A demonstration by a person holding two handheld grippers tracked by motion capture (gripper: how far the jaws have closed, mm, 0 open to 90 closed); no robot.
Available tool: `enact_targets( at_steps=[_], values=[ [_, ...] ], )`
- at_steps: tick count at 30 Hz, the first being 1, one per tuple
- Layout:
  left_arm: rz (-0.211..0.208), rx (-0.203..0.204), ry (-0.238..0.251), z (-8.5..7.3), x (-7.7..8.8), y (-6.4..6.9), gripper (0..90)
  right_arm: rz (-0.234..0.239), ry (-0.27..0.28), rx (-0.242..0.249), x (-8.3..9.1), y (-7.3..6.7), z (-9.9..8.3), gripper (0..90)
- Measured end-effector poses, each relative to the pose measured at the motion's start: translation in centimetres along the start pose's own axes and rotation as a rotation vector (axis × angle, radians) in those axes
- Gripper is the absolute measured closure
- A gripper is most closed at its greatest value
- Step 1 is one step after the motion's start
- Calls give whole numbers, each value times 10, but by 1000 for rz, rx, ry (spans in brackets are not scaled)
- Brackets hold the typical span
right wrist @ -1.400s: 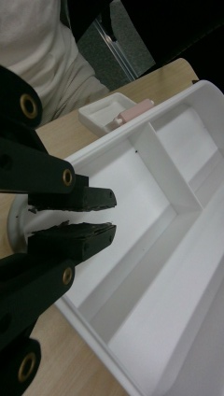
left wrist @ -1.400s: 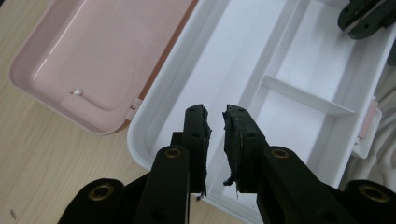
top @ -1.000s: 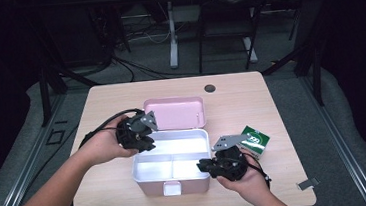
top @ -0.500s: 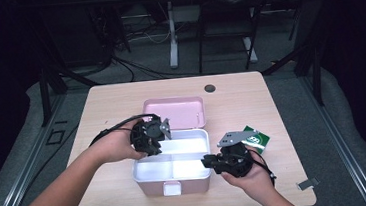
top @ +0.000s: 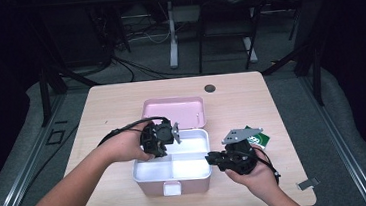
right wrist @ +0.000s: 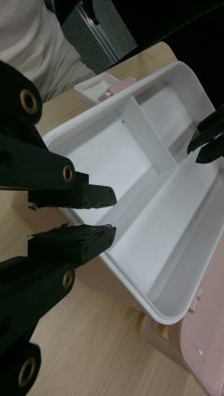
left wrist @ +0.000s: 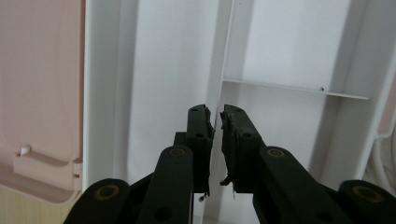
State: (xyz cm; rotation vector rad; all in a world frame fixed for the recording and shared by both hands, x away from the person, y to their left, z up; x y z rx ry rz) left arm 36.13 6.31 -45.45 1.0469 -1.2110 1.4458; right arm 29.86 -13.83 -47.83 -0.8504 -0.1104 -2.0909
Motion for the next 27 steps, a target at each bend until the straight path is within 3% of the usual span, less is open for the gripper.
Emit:
enact_targets(
  at_steps=[21,27],
  values=[
    [-18,-49,-58,14,-21,3,860,-16,-2,-25,4,11,-3,789],
    [-24,-46,-62,14,-23,3,864,-20,-3,-28,4,14,-5,789]
  ],
)
Point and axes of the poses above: each handheld gripper's, and its own axes: x roughly backward along the jaws, z roughly out of its top, y roughly to its right, the point moved 4 cm from there along -x, roughly forward along the jaws, and after that the axes turned 3 degrees about z, right-handed, at the moved point
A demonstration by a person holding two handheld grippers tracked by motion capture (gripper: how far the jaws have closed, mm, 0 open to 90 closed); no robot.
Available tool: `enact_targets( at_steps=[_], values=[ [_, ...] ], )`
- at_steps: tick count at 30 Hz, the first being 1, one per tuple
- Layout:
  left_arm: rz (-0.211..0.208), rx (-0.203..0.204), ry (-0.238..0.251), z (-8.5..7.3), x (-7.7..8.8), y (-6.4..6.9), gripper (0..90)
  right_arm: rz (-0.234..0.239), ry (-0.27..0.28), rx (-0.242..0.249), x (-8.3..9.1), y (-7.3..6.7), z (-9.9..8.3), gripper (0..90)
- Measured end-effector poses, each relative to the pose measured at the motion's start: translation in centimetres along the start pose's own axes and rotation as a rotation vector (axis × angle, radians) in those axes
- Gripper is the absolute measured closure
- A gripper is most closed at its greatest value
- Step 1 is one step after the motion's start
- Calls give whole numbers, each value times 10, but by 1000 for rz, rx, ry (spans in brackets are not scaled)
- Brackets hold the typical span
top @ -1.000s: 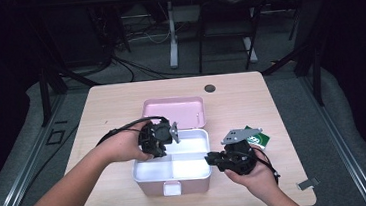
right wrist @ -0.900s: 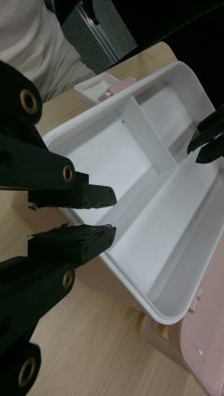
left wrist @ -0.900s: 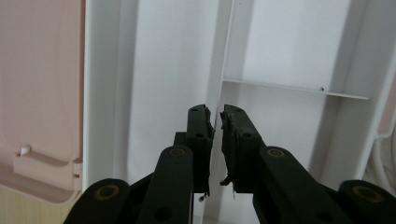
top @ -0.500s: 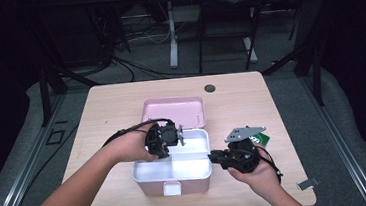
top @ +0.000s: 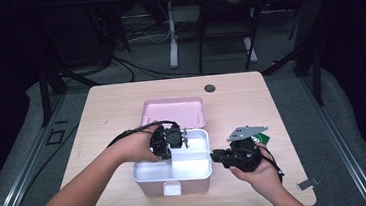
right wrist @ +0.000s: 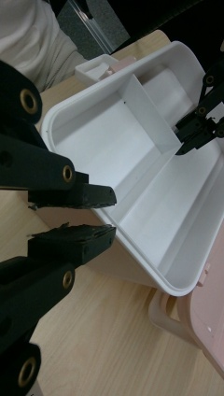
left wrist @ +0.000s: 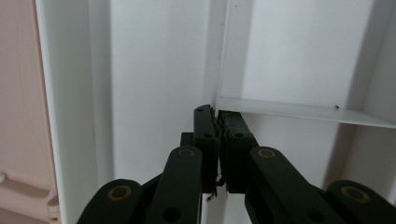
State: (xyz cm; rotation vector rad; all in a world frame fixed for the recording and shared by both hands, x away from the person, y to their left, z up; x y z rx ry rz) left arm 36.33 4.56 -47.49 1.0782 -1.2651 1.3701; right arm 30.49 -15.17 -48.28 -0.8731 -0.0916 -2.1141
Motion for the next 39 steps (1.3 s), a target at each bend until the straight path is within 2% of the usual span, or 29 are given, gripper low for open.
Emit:
enact_targets(
  at_steps=[10,16,19,25,28,32,36,39],
  values=[
    [1,-5,-25,3,-5,2,860,-1,-2,-8,-2,2,-1,789],
    [0,-27,-35,4,-4,2,870,-8,-3,-8,-2,4,-1,790],
    [-13,-33,-31,4,-4,4,876,-16,-3,-12,-1,6,-1,790],
    [-4,-45,-15,2,0,5,885,-25,6,-19,-2,11,1,782],
    [4,-49,-10,1,4,5,890,-27,3,-20,-1,12,2,763],
    [38,-64,-7,0,11,6,893,-32,3,-19,0,14,3,735],
    [48,-51,25,-2,25,8,893,-22,5,-13,2,17,8,653],
    [61,-37,35,-5,37,8,893,-41,16,-3,4,21,11,612]
  ],
)
Point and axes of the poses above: each handheld gripper's, and its own axes: x roughly backward along the jaws, z roughly out of its top, y roughly to its right, the point moved 4 cm from there along -x, roughly forward along the jaws, and after that the axes turned 3 degrees about z, right-handed, at the moved point
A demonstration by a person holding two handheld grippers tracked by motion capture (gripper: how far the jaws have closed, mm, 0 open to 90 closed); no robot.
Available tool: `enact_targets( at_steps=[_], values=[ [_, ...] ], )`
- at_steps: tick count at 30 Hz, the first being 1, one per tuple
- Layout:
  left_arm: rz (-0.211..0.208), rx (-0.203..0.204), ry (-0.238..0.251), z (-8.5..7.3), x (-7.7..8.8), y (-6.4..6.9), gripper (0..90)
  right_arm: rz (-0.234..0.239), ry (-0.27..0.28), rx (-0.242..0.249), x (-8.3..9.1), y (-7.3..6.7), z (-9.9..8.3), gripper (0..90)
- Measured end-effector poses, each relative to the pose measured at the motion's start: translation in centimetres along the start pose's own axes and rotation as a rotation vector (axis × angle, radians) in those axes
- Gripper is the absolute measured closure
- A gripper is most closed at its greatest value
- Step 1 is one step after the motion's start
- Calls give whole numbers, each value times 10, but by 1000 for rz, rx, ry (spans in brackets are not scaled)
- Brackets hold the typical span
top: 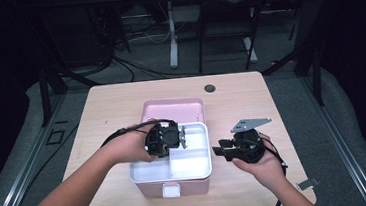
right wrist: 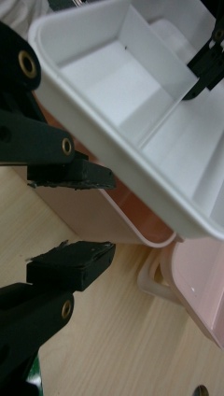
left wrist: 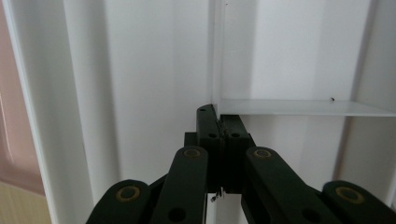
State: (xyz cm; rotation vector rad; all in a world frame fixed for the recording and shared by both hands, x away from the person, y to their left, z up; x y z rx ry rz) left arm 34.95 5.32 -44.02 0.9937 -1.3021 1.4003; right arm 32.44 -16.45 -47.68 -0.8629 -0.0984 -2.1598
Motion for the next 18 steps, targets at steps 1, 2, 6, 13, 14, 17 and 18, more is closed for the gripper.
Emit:
enact_targets(
  at_steps=[1,2,6,13,14,17,18],
  values=[
    [4,7,10,-1,3,0,893,-6,2,6,2,2,1,601],
    [0,12,8,-3,6,0,893,-22,10,14,3,4,2,595],
    [12,50,16,-14,15,-1,893,-44,26,25,7,12,5,559],
    [-3,224,9,-38,20,-6,893,-87,53,51,9,24,7,512],
    [-11,254,11,-42,20,-6,893,-88,52,49,9,25,7,505],
    [-14,309,8,-54,20,-8,893,-94,31,37,8,29,7,496],
    [-6,330,14,-57,20,-8,893,-101,16,38,7,30,7,490]
  ],
)
Point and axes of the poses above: each handheld gripper's, and its own axes: x roughly backward along the jaws, z roughly out of its top, y roughly to its right, the point moved 4 cm from there along -x, roughly forward along the jaws, and after that the axes turned 3 degrees about z, right-handed, at the moved point
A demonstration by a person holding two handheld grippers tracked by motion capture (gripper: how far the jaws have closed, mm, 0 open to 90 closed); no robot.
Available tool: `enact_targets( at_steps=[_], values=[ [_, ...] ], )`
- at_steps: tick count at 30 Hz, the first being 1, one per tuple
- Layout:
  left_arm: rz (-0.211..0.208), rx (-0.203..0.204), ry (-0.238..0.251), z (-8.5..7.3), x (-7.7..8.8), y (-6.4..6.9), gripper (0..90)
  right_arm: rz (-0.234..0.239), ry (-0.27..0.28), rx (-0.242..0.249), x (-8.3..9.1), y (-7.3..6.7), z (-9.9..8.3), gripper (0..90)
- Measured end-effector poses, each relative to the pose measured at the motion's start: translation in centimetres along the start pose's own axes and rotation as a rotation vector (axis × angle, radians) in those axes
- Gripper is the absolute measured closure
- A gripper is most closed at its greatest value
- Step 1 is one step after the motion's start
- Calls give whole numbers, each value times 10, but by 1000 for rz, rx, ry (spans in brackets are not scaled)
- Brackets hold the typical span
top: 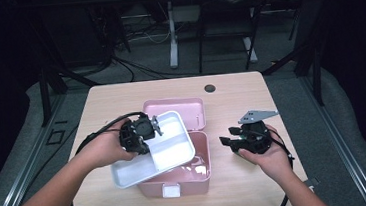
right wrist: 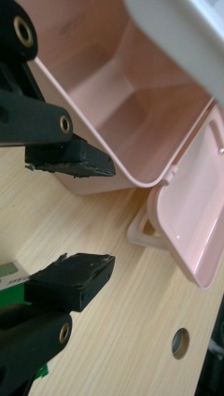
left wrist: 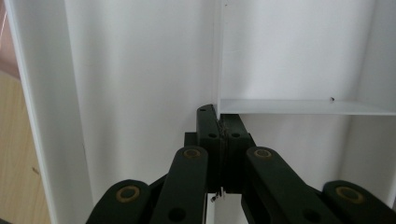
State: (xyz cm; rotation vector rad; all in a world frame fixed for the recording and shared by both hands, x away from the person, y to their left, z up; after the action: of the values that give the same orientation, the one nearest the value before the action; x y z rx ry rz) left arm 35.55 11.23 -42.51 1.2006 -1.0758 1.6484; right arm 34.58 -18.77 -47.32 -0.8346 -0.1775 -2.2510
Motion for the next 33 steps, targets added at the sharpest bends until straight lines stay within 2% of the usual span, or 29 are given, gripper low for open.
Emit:
enact_targets(
  at_steps=[4,5,7,9,15,17,19,20,21,23,31,33],
  values=[
    [-17,68,-12,-13,1,-7,893,-40,-20,11,-2,3,1,423],
    [-15,84,-11,-17,1,-9,893,-52,-39,18,-2,4,2,408],
    [-9,127,-5,-23,0,-12,893,-72,-43,15,-3,6,3,378],
    [-6,152,-5,-31,0,-16,893,-78,-58,17,-5,9,3,342],
    [-7,239,2,-56,-1,-26,893,-102,-118,69,-9,13,2,258],
    [-5,258,4,-63,-1,-29,893,-99,-133,81,-12,13,2,237],
    [-7,283,3,-70,0,-33,893,-115,-175,98,-13,15,2,224],
    [-2,291,5,-74,0,-34,893,-115,-162,105,-14,15,3,216],
    [-6,299,2,-77,0,-36,893,-112,-176,105,-15,16,3,203],
    [-6,315,1,-84,0,-38,893,-133,-211,116,-15,18,4,184],
    [0,395,-15,-112,-2,-48,893,-121,-268,112,-18,23,6,155],
    [2,419,-11,-118,-2,-51,893,-130,-282,111,-18,25,6,155]
  ],
)
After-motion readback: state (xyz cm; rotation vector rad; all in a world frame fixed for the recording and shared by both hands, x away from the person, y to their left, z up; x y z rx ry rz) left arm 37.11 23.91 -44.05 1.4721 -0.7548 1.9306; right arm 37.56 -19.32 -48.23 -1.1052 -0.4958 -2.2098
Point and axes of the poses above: each handheld gripper's, and its own axes: x roughly backward along the jaws, z roughly out of its top, y roughly to its right, the point moved 4 cm from there along -x, roughly forward along the jaws, and after that the axes turned 3 degrees about z, right-handed, at the moved point
